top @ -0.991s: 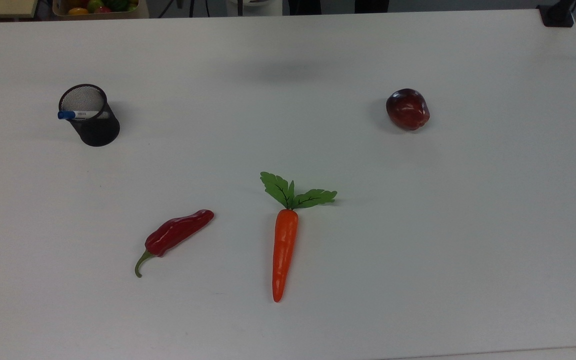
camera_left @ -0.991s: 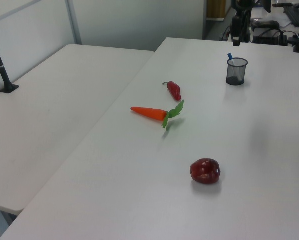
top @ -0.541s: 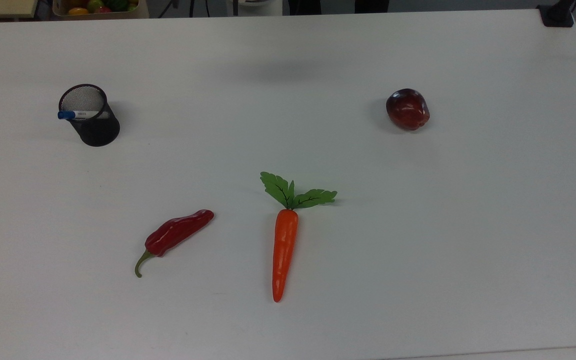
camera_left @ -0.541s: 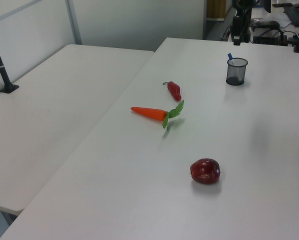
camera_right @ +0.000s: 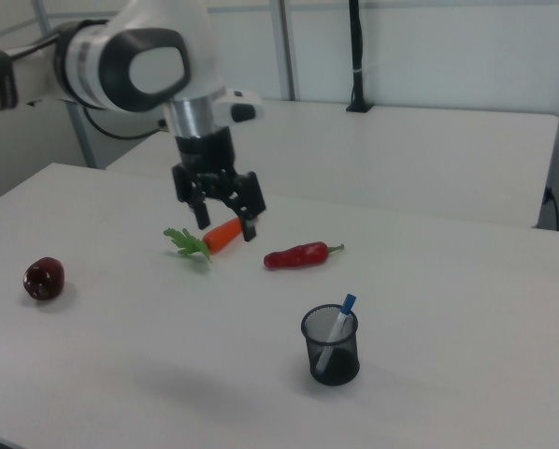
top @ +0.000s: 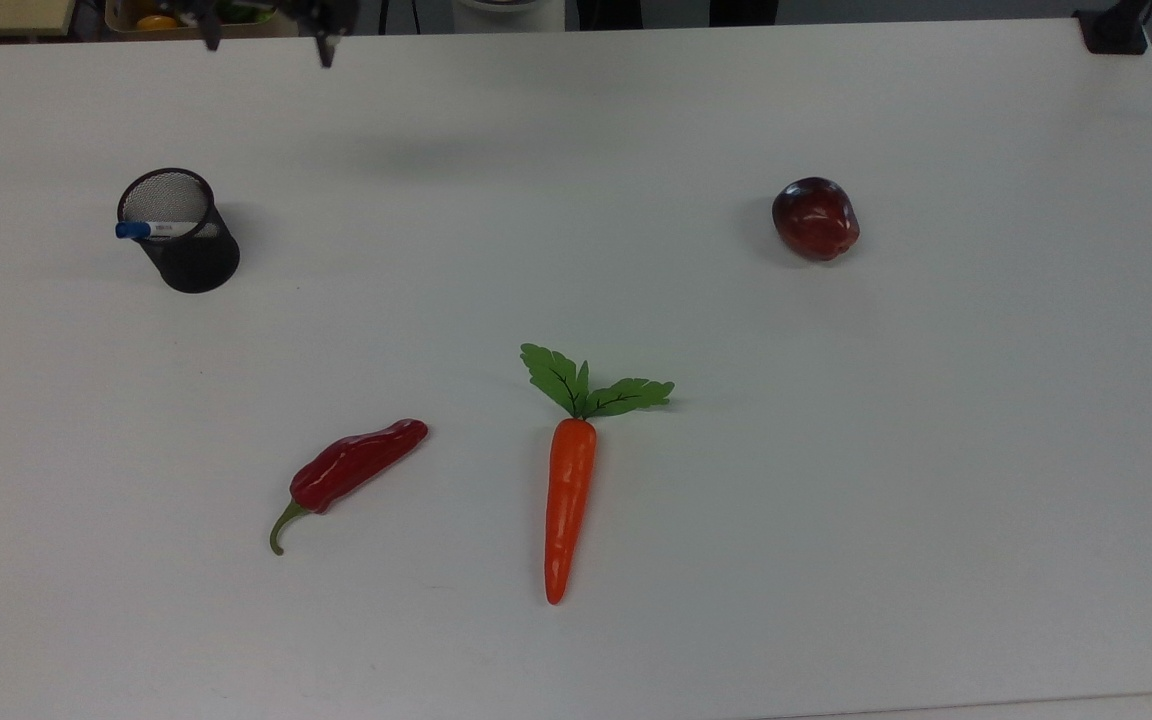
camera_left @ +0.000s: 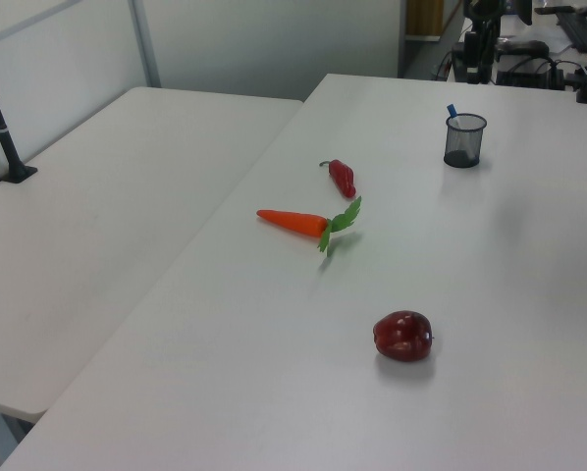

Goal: Take marker pen
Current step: 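Move the gripper over the black mesh cup and lower onto the marker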

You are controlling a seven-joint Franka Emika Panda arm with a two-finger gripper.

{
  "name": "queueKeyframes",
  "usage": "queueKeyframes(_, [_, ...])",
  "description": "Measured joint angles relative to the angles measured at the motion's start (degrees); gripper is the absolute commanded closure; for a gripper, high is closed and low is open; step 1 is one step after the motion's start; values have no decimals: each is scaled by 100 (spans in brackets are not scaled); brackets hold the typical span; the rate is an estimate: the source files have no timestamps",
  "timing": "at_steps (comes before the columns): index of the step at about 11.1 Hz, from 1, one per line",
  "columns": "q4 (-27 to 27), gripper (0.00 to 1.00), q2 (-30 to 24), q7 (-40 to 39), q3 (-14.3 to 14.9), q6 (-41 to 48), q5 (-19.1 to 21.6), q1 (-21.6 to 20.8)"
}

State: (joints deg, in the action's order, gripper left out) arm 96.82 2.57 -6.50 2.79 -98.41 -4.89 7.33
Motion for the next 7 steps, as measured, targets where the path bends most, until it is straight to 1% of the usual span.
queueKeyframes(2, [-2, 1, 399, -144, 15, -600, 0, 366])
queueKeyframes(4, [-6, 5, 801, -221, 19, -1250, 0, 705])
queueKeyframes(5, [-10, 11, 949, -249, 20, -1521, 0, 836])
queueKeyframes(7, [-21, 27, 1205, -332, 19, -1961, 0, 1002])
